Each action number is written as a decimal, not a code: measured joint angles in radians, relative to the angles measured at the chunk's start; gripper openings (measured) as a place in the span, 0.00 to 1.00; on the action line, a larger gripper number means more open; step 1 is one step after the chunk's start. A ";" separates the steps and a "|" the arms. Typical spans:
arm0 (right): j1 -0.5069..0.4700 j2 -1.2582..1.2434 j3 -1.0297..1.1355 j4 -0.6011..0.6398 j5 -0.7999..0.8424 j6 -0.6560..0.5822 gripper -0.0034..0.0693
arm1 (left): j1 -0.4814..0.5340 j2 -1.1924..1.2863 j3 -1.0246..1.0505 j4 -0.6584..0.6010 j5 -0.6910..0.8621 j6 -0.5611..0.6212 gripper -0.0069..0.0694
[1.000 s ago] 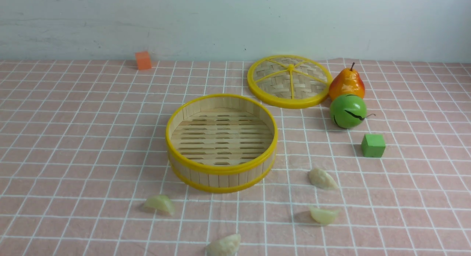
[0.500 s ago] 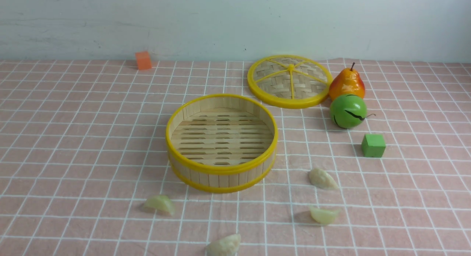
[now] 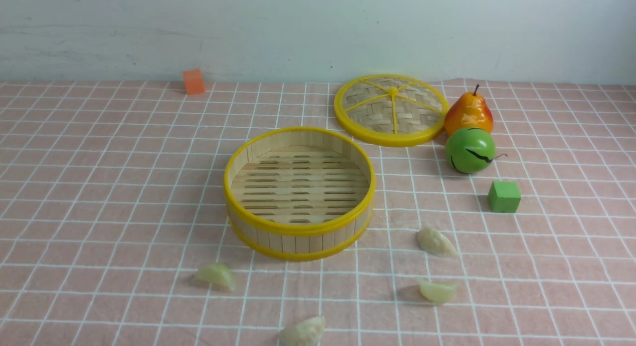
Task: Put the dumplings into the steamer on the table with the pink tablecloth.
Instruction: 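Reach for and grasp a dumpling on the table with the left gripper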
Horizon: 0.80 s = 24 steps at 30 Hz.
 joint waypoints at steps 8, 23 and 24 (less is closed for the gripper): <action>0.000 0.000 0.000 0.018 0.000 0.001 0.38 | 0.000 0.000 0.000 -0.135 -0.026 -0.075 0.40; 0.000 0.000 0.009 0.818 0.001 0.353 0.38 | 0.000 0.000 0.000 -0.839 -0.040 -0.472 0.40; 0.000 0.000 0.009 0.810 -0.010 0.353 0.38 | 0.000 0.000 0.000 -0.843 -0.035 -0.464 0.40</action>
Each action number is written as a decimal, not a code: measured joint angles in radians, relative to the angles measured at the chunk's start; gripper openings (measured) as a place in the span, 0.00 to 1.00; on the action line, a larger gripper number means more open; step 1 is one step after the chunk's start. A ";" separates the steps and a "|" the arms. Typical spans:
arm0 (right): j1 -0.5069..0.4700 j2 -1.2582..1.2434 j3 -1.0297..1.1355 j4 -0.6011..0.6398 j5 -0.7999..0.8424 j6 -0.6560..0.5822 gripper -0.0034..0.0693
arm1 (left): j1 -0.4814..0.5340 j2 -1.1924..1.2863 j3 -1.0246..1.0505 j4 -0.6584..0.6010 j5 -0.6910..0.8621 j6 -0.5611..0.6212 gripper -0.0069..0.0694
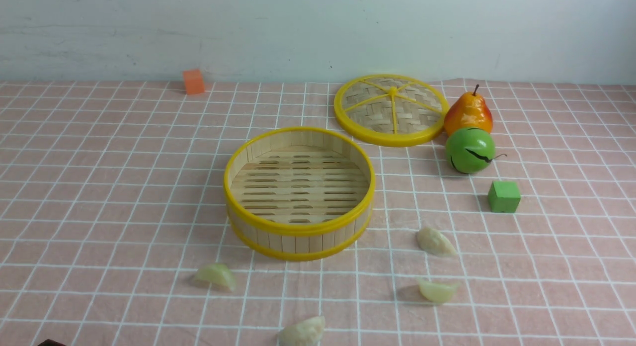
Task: Put the dumplings into the steamer on the table with the pink tablecloth.
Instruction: 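Reach for and grasp a dumpling on the table with the left gripper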
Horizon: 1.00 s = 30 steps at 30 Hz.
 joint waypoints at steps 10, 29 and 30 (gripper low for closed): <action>0.000 0.000 -0.044 -0.056 -0.006 -0.179 0.31 | 0.000 0.077 -0.305 0.160 0.222 0.412 0.30; 0.113 0.788 -0.749 -0.241 0.487 -0.866 0.02 | -0.167 0.916 -0.971 0.756 0.852 0.717 0.07; 0.141 0.807 -0.761 -0.242 0.504 -0.866 0.02 | -0.188 0.948 -0.988 0.756 0.845 0.744 0.07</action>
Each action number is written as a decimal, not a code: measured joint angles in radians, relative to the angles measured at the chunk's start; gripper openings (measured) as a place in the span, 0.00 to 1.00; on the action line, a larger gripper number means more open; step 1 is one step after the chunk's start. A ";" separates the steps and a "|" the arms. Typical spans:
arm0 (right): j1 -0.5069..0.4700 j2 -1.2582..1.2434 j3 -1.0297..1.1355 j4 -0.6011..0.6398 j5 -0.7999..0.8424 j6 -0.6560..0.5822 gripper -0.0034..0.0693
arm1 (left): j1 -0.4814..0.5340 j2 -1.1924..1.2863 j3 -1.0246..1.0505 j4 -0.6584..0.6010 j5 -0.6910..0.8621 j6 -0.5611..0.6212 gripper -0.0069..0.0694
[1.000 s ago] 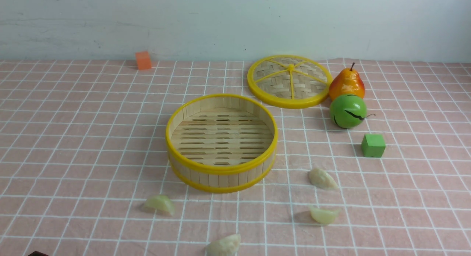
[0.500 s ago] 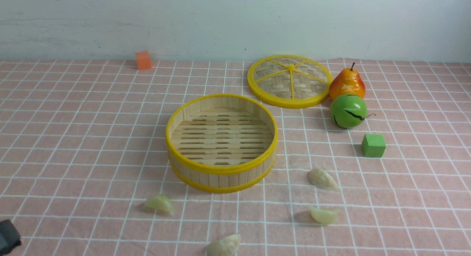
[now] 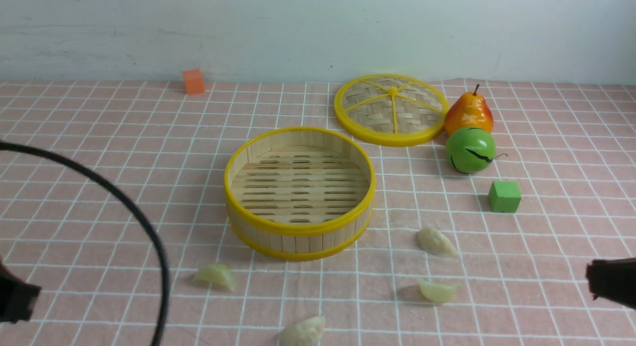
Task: Put the dumplings into the steamer on the table with the pink tablecloth.
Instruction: 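Reach for and grasp a dumpling on the table with the left gripper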
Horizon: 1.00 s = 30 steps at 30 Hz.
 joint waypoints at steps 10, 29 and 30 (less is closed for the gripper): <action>0.179 0.020 -0.015 0.000 0.034 -0.059 0.03 | -0.188 0.377 -0.107 0.036 -0.194 0.265 0.44; 0.180 0.017 -0.017 -0.003 0.053 -0.063 0.05 | -0.207 0.863 -0.124 0.099 -0.632 0.486 0.78; 0.180 0.017 -0.017 -0.003 0.053 -0.063 0.05 | -0.207 0.870 -0.124 0.099 -0.633 0.486 0.78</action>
